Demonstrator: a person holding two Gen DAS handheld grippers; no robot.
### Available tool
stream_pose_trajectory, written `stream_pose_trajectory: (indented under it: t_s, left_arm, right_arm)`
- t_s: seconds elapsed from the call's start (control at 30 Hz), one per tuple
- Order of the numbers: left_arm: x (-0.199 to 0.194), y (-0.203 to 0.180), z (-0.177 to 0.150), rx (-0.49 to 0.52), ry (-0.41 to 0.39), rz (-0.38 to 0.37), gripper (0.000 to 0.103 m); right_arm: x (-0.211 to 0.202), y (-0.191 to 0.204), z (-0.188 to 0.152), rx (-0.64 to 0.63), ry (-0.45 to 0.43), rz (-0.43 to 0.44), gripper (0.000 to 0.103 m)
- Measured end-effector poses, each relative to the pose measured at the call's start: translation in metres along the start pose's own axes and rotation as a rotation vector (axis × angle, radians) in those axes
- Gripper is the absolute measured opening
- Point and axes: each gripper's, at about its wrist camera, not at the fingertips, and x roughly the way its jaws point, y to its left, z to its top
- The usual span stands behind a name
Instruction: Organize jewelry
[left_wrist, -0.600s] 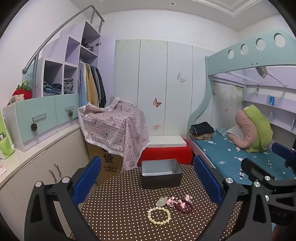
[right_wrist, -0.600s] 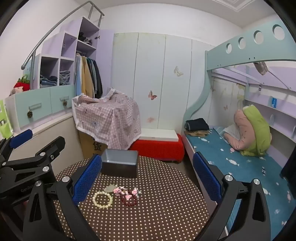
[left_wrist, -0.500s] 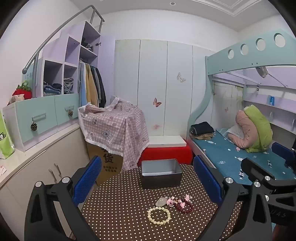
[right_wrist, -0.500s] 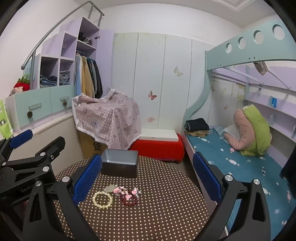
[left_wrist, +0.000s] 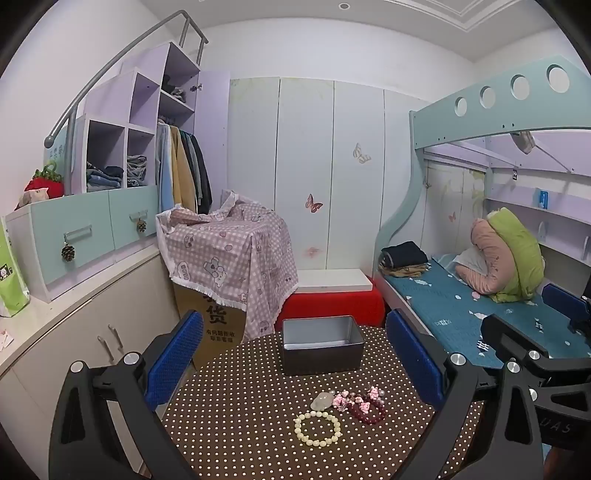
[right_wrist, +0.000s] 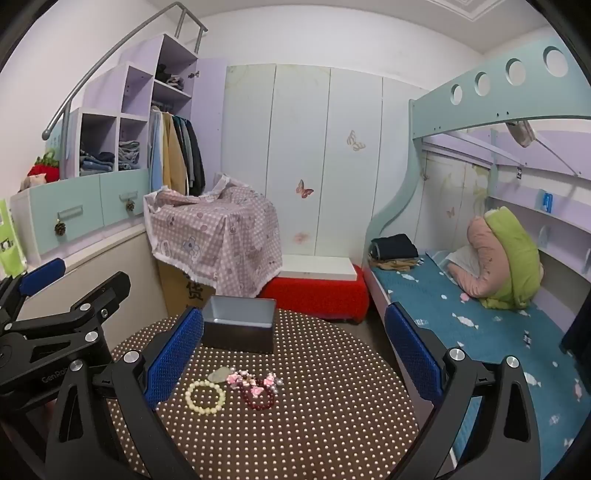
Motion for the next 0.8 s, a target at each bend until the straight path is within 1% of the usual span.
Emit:
stream_pose_trajectory:
  t_s: [0.7, 0.8]
  left_arm:
    - [0.002, 0.0007, 0.0002, 0.002, 0.0, 0.001, 0.096]
    - [0.0015, 0.0017, -0.0001, 0.004, 0.001, 0.003, 0.096]
  right_arm:
    - [0.0016, -0.0002, 0.0006, 0.003, 0.001, 0.001, 0.095]
    - [0.0025, 0.0046, -0.0013, 0.003, 0.003, 0.001, 0.095]
